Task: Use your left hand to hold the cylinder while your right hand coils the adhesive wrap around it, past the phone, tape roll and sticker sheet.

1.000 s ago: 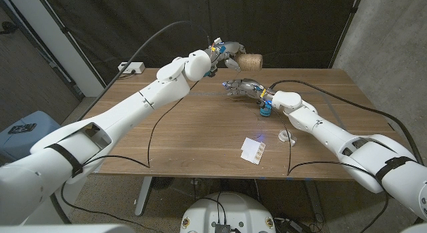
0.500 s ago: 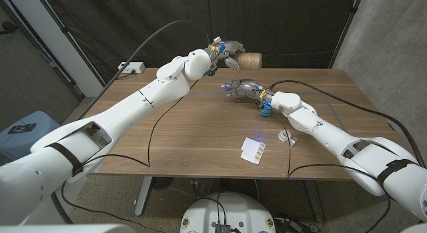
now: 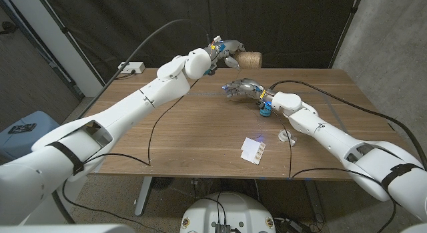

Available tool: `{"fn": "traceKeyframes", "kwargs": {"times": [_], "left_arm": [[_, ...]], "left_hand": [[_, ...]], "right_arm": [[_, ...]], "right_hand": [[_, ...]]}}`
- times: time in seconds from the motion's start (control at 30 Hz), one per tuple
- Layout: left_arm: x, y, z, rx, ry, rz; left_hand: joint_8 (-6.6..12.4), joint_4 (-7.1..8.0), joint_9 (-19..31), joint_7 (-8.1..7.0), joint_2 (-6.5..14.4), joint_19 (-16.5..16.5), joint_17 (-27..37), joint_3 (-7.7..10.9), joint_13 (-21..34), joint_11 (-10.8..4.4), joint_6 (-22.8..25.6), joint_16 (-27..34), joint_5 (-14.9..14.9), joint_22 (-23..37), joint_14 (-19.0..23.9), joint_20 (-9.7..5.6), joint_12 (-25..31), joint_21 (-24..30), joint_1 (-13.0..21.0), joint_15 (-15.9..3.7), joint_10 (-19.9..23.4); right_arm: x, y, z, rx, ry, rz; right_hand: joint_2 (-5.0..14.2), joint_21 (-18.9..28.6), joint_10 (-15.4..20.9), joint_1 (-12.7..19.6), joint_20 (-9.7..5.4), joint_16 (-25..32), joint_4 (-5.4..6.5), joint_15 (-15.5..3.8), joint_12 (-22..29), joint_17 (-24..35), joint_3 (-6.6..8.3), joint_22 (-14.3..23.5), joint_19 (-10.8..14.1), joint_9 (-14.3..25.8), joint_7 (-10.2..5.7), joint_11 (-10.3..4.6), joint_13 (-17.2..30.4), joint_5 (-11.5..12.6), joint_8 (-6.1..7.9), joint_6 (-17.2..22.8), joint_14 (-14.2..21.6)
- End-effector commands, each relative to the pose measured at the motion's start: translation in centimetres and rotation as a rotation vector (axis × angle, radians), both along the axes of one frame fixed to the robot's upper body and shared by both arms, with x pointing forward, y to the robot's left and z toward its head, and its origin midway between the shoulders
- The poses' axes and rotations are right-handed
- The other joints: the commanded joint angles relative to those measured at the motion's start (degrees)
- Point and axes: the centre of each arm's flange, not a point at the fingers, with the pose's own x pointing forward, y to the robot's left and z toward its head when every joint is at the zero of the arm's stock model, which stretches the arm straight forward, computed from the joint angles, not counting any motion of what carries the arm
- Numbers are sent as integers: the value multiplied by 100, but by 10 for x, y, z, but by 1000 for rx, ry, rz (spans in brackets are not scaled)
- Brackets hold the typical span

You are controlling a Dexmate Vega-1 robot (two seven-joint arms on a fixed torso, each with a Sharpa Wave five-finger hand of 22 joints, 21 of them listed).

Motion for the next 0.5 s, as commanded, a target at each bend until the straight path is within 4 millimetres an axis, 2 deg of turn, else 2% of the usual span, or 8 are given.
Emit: {"fn": "traceKeyframes", "kwargs": {"times": [0.03,0.5], "left_arm": [[3,0,2,-6,-7,3],[13,0,5,-11,-2,10]], "left_hand": [[1168,145,337,-95,275,-37,24,149,21,-299,198,-10,53,17,25,10,26,34,-80,11,351],[1175,135,332,-82,275,-40,32,151,32,-301,210,-7,70,16,33,18,28,45,-65,6,361]], "right_arm": [[-9,-2,2,9,-17,-5],[-25,3,7,21,-63,9]], "right_hand": [[-1,47,74,41,-461,25,24,-895,49,-3,-6,24,60,13,-33,-6,-9,-18,15,63,85],[7,73,169,73,-447,48,25,-923,59,-3,8,29,113,7,-35,-12,-33,-17,24,185,207]]}}
